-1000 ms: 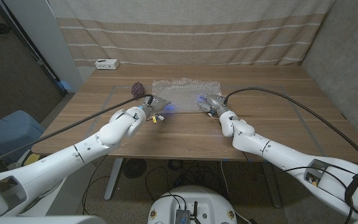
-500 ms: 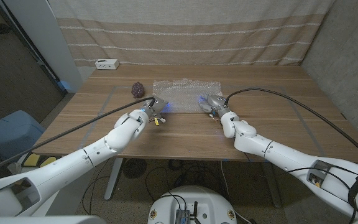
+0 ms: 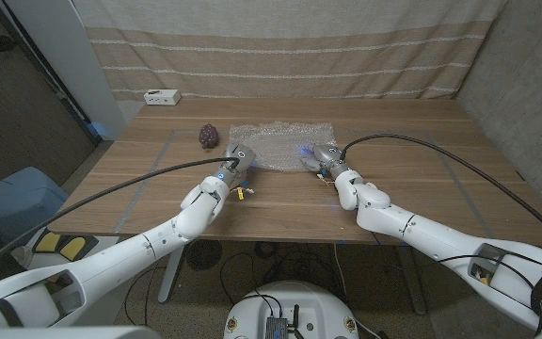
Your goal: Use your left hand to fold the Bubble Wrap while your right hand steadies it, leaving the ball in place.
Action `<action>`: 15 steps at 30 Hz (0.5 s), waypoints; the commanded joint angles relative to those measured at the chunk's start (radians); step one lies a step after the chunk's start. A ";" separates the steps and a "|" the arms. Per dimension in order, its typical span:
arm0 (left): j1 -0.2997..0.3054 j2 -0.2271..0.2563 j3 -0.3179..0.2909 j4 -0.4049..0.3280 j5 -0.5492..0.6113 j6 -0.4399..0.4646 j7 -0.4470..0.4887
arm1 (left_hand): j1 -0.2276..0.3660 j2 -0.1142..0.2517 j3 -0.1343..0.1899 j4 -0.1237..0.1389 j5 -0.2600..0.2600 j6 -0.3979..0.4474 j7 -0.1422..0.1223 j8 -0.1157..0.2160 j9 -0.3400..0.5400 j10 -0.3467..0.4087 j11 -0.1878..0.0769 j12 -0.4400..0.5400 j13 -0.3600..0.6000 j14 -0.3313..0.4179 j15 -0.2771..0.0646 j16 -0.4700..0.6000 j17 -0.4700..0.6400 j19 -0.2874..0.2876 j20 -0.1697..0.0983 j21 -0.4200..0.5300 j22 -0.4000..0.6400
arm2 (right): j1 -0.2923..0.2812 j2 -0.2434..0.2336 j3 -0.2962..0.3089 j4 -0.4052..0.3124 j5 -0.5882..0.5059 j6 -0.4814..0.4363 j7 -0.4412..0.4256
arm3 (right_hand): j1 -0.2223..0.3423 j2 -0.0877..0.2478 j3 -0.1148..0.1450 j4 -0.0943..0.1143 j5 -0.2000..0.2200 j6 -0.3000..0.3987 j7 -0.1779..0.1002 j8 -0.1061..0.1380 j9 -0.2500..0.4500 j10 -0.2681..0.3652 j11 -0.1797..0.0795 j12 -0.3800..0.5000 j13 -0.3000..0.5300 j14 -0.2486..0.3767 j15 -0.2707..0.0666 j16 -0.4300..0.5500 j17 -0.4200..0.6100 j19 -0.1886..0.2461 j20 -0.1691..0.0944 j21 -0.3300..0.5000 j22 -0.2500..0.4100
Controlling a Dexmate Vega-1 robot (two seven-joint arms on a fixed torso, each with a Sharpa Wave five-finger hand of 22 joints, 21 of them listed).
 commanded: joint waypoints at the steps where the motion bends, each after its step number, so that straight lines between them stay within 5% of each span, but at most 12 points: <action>1: -0.074 0.032 0.075 0.051 0.127 -0.003 0.169 | -0.004 0.005 0.007 0.003 0.006 0.002 -0.009 -0.004 -0.003 0.011 -0.005 -0.001 0.003 0.009 -0.126 -0.006 0.001 -0.009 -0.007 0.007 0.002 | -0.003 -0.009 -0.008 -0.010 -0.011 0.005 0.032 | -0.001 0.008 0.005 -0.004 0.004 0.012 0.000 0.005 0.003 0.015 -0.001 0.008 0.000 0.014 -0.033 0.006 -0.001 0.031 0.020 0.005 0.005; 15: -0.172 0.084 0.093 0.052 0.280 -0.062 0.289 | -0.007 0.003 0.004 0.003 0.000 0.014 -0.034 -0.012 -0.001 0.018 -0.021 -0.007 0.005 0.003 -0.141 -0.018 0.006 -0.057 -0.012 -0.002 0.002 | -0.009 -0.012 -0.009 -0.018 -0.022 0.020 0.042 | 0.004 0.008 0.010 -0.013 0.005 0.017 0.000 0.006 0.003 0.020 -0.004 0.008 0.000 0.020 -0.032 0.007 -0.009 0.035 0.022 0.004 0.005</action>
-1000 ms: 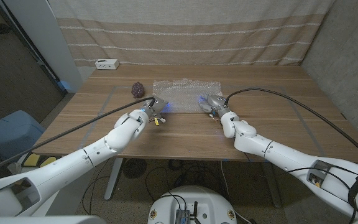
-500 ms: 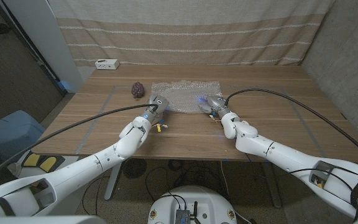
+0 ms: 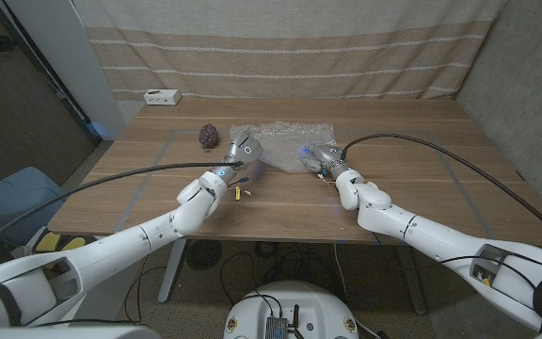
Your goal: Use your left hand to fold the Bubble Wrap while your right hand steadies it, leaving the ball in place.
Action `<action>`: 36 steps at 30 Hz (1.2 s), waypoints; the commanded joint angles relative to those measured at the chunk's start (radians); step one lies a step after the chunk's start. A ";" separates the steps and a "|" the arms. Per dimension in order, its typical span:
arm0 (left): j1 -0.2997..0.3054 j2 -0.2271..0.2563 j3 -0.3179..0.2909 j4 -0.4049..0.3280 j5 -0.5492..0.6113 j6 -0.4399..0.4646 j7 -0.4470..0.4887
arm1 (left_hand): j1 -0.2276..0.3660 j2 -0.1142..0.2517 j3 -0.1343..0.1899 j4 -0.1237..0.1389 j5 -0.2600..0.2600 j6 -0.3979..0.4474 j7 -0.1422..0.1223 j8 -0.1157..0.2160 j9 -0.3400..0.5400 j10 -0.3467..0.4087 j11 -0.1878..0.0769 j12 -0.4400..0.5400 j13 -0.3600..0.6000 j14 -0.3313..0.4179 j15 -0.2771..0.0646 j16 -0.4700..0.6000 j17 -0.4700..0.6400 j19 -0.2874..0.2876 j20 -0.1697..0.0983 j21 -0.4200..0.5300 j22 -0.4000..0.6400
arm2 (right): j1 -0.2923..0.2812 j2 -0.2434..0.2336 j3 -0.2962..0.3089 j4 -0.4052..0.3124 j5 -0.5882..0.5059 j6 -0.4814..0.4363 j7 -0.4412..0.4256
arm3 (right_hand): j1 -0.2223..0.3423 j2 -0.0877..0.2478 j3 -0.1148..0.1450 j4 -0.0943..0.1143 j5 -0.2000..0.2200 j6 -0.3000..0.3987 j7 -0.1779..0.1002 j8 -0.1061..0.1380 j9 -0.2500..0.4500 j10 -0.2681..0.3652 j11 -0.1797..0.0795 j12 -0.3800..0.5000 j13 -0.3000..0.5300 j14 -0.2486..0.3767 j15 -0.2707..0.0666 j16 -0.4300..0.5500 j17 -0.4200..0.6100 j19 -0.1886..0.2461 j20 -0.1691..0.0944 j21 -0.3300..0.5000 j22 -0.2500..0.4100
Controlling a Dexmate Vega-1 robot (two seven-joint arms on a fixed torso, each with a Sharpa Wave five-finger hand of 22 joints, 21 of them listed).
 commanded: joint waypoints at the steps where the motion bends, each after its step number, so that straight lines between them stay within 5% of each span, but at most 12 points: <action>1: -0.094 0.042 0.027 0.009 0.140 -0.060 0.120 | -0.007 0.003 0.003 0.002 0.000 0.004 -0.010 -0.004 0.003 0.003 -0.008 -0.003 0.002 0.002 -0.142 -0.003 0.003 -0.010 -0.001 -0.002 0.002 | -0.008 -0.005 -0.001 -0.011 -0.009 0.011 0.010 | 0.006 0.006 0.003 -0.006 0.005 0.011 0.003 0.007 0.003 0.009 -0.002 0.008 0.000 0.008 -0.034 0.007 0.000 0.035 0.022 0.004 0.005; 16: -0.187 -0.003 0.046 0.026 0.204 -0.098 0.239 | 0.003 0.006 -0.010 -0.004 -0.007 0.009 -0.028 -0.015 0.006 0.006 -0.023 -0.012 0.005 -0.003 -0.151 -0.006 0.011 -0.019 -0.026 0.003 0.001 | -0.020 -0.013 0.000 -0.031 -0.023 0.012 0.020 | 0.006 0.008 0.005 -0.009 0.005 0.013 0.000 0.007 0.003 0.011 -0.001 0.007 0.000 0.008 -0.035 0.007 -0.003 0.037 0.021 0.002 0.005; 36: -0.303 -0.133 0.135 0.160 0.177 -0.074 0.464 | 0.010 0.008 -0.021 -0.004 -0.011 0.016 -0.039 -0.022 0.008 0.013 -0.025 -0.019 0.006 -0.003 -0.152 -0.007 0.013 -0.021 -0.035 0.010 0.000 | -0.031 -0.018 -0.004 -0.052 -0.048 0.016 0.036 | 0.004 0.009 0.006 -0.012 0.005 0.013 0.001 0.005 0.003 0.011 -0.001 0.005 0.000 0.008 -0.035 0.009 -0.006 0.037 0.021 0.000 0.005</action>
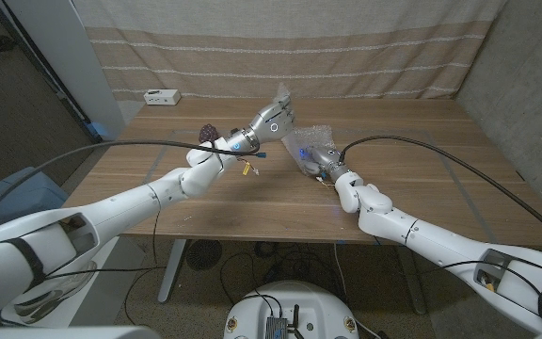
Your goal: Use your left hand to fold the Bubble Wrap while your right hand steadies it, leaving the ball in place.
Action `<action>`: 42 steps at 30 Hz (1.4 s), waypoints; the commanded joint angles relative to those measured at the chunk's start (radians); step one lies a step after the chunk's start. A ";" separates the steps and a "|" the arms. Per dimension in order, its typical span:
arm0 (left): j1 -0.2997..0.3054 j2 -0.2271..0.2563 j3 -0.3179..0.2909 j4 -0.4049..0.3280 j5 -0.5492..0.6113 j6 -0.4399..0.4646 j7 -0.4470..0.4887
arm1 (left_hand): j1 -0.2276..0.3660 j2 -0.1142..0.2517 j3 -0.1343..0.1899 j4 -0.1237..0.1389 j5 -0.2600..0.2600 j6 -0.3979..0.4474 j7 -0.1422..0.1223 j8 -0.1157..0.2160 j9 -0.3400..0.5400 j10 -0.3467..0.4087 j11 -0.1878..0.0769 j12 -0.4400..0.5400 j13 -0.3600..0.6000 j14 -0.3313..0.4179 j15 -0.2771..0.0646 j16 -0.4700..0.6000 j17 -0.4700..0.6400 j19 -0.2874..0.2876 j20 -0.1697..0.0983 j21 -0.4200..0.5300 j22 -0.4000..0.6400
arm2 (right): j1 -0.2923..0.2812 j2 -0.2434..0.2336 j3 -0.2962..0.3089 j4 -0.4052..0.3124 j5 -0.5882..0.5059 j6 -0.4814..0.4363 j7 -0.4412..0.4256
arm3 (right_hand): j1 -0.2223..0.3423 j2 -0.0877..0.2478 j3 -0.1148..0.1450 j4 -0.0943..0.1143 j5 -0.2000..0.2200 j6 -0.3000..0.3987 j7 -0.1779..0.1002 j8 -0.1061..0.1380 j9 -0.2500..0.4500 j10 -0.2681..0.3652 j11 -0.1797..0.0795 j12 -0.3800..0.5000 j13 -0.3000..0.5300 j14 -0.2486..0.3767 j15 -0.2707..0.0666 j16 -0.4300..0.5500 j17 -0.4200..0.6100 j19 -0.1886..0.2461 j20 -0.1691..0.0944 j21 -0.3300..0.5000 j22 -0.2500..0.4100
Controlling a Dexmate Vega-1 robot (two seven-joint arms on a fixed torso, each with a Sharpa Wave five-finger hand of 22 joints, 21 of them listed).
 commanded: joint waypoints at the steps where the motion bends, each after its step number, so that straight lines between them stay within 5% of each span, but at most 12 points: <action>1: -0.069 -0.069 0.055 0.075 -0.029 0.008 0.132 | 0.010 0.008 -0.003 -0.001 -0.002 0.001 -0.006 -0.002 0.002 0.005 -0.003 -0.004 0.002 -0.002 -0.152 -0.001 0.004 -0.001 -0.007 0.006 0.003 | -0.007 -0.002 -0.001 -0.010 -0.013 0.002 0.007 | 0.004 0.009 0.002 -0.009 0.005 0.007 -0.003 0.005 0.003 0.010 0.001 0.003 0.000 0.008 -0.035 0.009 0.002 0.031 0.027 0.007 0.005; 17: -0.095 -0.157 0.140 0.197 -0.154 0.002 0.287 | 0.014 0.008 -0.011 -0.001 -0.002 0.009 -0.008 -0.008 0.003 0.014 -0.003 -0.009 0.003 0.002 -0.153 -0.001 0.005 0.003 -0.017 0.014 0.002 | -0.016 -0.003 0.006 -0.024 -0.022 -0.004 0.007 | 0.012 0.009 0.008 -0.020 0.006 0.008 -0.004 0.005 0.003 0.010 0.000 0.002 0.000 0.008 -0.035 0.008 -0.004 0.033 0.027 0.005 0.005; 21: -0.088 -0.232 0.150 0.317 -0.240 0.027 0.426 | 0.015 0.008 -0.013 0.000 -0.002 0.011 -0.010 -0.009 0.003 0.016 -0.003 -0.010 0.003 0.004 -0.153 -0.001 0.005 0.006 -0.020 0.017 0.001 | -0.016 -0.003 0.006 -0.023 -0.022 -0.003 0.010 | 0.027 0.007 0.016 -0.036 0.008 0.007 -0.004 0.004 0.003 0.010 0.000 0.001 -0.001 0.010 -0.035 0.006 -0.010 0.034 0.028 0.004 0.005; 26: -0.096 -0.302 0.181 0.416 -0.324 0.050 0.492 | 0.017 0.007 -0.015 -0.001 -0.002 0.015 -0.011 -0.012 0.003 0.020 -0.003 -0.012 0.003 0.007 -0.154 -0.001 0.004 0.008 -0.022 0.021 0.001 | -0.020 0.001 0.014 -0.024 -0.013 0.000 0.005 | 0.033 0.008 0.020 -0.042 0.008 0.008 -0.004 0.004 0.002 0.009 -0.001 0.000 -0.001 0.010 -0.036 0.005 -0.013 0.035 0.028 0.004 0.005; 42: -0.081 -0.373 0.180 0.527 -0.395 0.022 0.515 | 0.018 0.006 -0.021 0.000 0.000 0.026 -0.004 -0.018 0.003 0.032 -0.003 -0.017 0.004 0.018 -0.152 -0.002 0.003 0.019 -0.024 0.033 -0.002 | -0.101 -0.057 0.124 -0.159 0.028 0.012 -0.122 | 0.052 0.008 0.030 -0.063 0.007 0.015 -0.004 0.005 0.002 0.015 -0.002 0.001 -0.001 0.017 -0.038 0.007 -0.020 0.044 0.030 0.005 0.005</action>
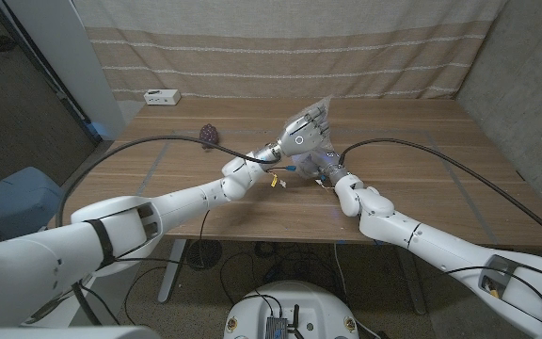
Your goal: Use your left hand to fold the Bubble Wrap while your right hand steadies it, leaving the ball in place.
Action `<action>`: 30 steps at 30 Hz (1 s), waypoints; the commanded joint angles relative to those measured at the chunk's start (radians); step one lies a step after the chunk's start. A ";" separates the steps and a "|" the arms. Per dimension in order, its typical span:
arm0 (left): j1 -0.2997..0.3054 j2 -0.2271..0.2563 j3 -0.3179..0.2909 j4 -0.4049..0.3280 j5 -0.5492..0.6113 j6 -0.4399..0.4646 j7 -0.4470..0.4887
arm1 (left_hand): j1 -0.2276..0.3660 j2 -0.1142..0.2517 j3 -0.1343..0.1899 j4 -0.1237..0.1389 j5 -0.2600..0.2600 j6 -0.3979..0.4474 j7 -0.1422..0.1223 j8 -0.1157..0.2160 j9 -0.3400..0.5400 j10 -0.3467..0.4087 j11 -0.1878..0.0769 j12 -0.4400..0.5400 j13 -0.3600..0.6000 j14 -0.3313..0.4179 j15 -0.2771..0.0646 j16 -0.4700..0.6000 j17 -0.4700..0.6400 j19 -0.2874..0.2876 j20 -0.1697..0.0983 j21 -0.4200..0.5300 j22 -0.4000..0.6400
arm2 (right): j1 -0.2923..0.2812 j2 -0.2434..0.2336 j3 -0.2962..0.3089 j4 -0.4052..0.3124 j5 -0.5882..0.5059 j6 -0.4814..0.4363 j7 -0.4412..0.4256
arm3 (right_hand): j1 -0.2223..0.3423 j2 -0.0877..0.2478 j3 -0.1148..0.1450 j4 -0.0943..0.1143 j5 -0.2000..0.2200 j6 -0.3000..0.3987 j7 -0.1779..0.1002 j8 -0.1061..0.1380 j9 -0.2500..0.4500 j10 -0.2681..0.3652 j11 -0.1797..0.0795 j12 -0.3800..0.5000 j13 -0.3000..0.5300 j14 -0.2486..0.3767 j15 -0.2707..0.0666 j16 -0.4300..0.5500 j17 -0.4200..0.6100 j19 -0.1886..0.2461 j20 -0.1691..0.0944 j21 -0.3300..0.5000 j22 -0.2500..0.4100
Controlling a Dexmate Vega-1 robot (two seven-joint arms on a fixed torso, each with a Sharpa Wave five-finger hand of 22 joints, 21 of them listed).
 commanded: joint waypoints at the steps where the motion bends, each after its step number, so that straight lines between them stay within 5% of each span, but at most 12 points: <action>1: 0.015 -0.056 -0.011 0.085 -0.044 -0.024 0.036 | 0.012 0.001 -0.003 -0.001 0.000 0.013 0.003 -0.003 0.003 0.011 0.000 -0.003 0.004 0.011 -0.148 -0.002 0.003 0.010 -0.004 0.011 0.003 | -0.066 -0.041 0.095 -0.102 0.033 0.014 -0.117 | 0.012 0.001 0.000 -0.004 0.002 0.011 0.003 0.005 0.002 0.019 -0.002 0.003 0.004 0.014 -0.032 0.009 0.004 0.042 0.025 0.002 0.005; 12: 0.037 -0.057 -0.074 0.062 -0.001 -0.089 0.036 | 0.013 0.001 -0.005 -0.001 0.001 0.023 0.005 -0.007 0.003 0.015 0.000 -0.007 0.004 0.017 -0.149 -0.003 0.002 0.010 -0.004 0.017 0.001 | -0.113 -0.024 0.162 -0.128 0.024 -0.051 -0.256 | -0.045 -0.060 -0.048 0.007 -0.006 0.023 0.012 0.006 0.001 0.039 0.005 0.007 0.004 0.053 -0.023 0.024 0.005 0.062 0.050 0.005 0.006; 13: 0.039 -0.057 -0.078 0.060 0.004 -0.093 0.036 | 0.012 0.000 -0.005 0.000 0.001 0.022 0.005 -0.008 0.003 0.015 0.000 -0.007 0.004 0.017 -0.148 -0.004 0.002 0.009 -0.003 0.017 0.001 | -0.113 -0.022 0.160 -0.129 0.013 -0.071 -0.264 | -0.034 -0.057 -0.043 -0.003 -0.003 0.023 0.011 0.006 0.001 0.041 0.005 0.007 0.004 0.054 -0.024 0.023 0.002 0.064 0.050 0.005 0.006; 14: 0.040 -0.057 -0.080 0.058 0.008 -0.094 0.036 | 0.013 0.001 -0.005 0.000 0.001 0.023 0.003 -0.008 0.003 0.016 0.000 -0.008 0.004 0.018 -0.149 -0.004 0.002 0.010 -0.003 0.017 0.001 | -0.114 -0.020 0.160 -0.131 0.004 -0.087 -0.270 | 0.015 -0.040 -0.017 -0.043 0.004 0.027 0.008 0.006 0.000 0.043 0.002 0.004 0.003 0.058 -0.026 0.018 -0.007 0.070 0.050 0.003 0.006; 15: 0.042 -0.057 -0.084 0.055 0.008 -0.104 0.036 | 0.012 0.000 -0.005 0.000 0.001 0.023 0.003 -0.009 0.003 0.016 0.000 -0.008 0.004 0.018 -0.148 -0.004 0.001 0.010 -0.003 0.018 0.001 | -0.116 -0.019 0.162 -0.132 0.000 -0.101 -0.275 | 0.040 -0.028 -0.003 -0.062 0.004 0.032 0.004 0.007 0.000 0.045 -0.002 0.004 0.003 0.061 -0.028 0.017 -0.010 0.073 0.047 0.003 0.006; 18: 0.049 -0.064 -0.100 0.055 0.008 -0.125 0.036 | 0.013 0.000 -0.006 -0.001 0.001 0.023 0.004 -0.011 0.003 0.018 0.000 -0.009 0.004 0.018 -0.149 -0.006 0.001 0.012 -0.003 0.020 0.000 | -0.120 -0.019 0.169 -0.140 -0.012 -0.156 -0.282 | 0.074 -0.017 0.014 -0.089 0.003 0.035 -0.001 0.007 0.001 0.046 -0.008 0.002 0.003 0.064 -0.035 0.016 -0.013 0.078 0.043 0.003 0.006; 30: 0.081 -0.119 -0.175 0.086 -0.011 -0.231 0.036 | 0.014 0.000 -0.008 0.000 0.002 0.022 0.003 -0.021 0.003 0.022 0.000 -0.016 0.005 0.025 -0.149 -0.007 0.000 0.026 -0.008 0.032 -0.001 | -0.156 -0.083 0.238 -0.204 -0.010 -0.357 -0.291 | 0.115 -0.012 0.030 -0.121 0.000 0.027 -0.007 0.002 0.001 0.031 -0.017 -0.005 0.003 0.053 -0.044 0.009 -0.015 0.077 0.038 -0.001 0.006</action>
